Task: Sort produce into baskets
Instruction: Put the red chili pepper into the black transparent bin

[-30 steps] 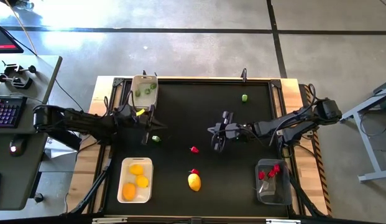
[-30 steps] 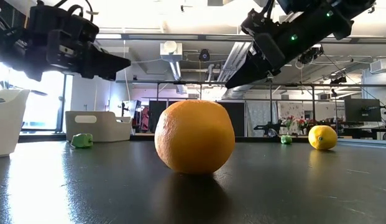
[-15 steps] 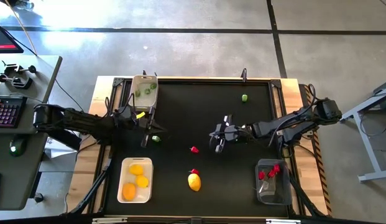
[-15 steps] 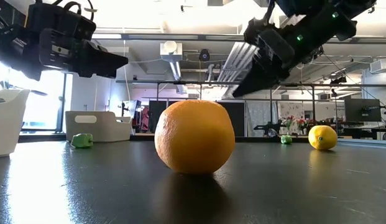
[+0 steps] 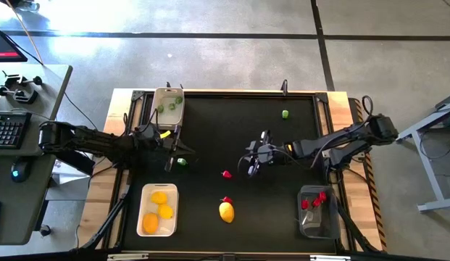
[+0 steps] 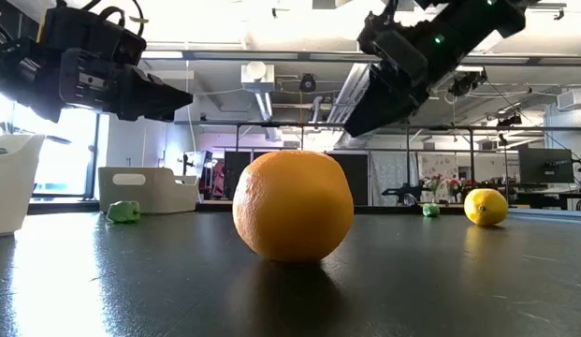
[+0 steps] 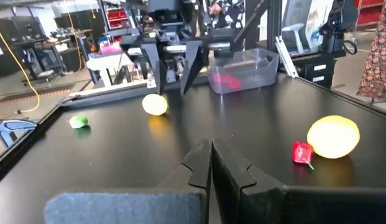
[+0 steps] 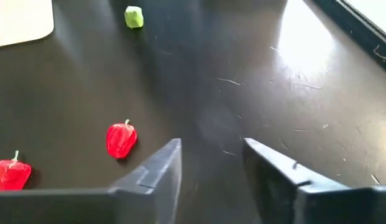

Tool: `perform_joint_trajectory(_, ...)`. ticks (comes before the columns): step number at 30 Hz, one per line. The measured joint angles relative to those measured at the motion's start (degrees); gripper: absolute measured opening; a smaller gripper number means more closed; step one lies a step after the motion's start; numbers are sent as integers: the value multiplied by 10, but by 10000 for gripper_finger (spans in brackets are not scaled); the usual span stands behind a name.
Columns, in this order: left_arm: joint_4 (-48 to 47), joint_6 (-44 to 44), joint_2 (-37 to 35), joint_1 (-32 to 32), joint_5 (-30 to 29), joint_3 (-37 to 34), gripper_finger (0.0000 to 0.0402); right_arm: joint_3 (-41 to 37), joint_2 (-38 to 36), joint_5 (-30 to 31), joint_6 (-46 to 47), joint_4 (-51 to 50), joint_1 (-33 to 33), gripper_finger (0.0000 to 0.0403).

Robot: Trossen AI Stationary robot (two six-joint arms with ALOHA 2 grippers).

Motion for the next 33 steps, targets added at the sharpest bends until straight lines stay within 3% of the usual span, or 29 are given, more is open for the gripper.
perform_joint_trajectory(8, -8, 0, 0, 0, 0, 0, 0, 2, 45, -8, 1, 102, 0, 224)
perform_joint_trajectory(18, -19, 6, 0, 0, -31, 0, 0, 2, 91, -17, -58, 228, -9, 217)
perform_joint_trajectory(23, -19, 10, 0, -1, -33, 0, 0, 22, 104, -17, -9, 185, -12, 213)
perform_joint_trajectory(28, -20, 9, 0, -3, -33, 0, 0, 62, 107, -17, -10, 109, -7, 228)
perform_joint_trajectory(33, -20, 5, 0, -7, -33, 0, 0, 72, 107, -17, -11, 101, -7, 246)
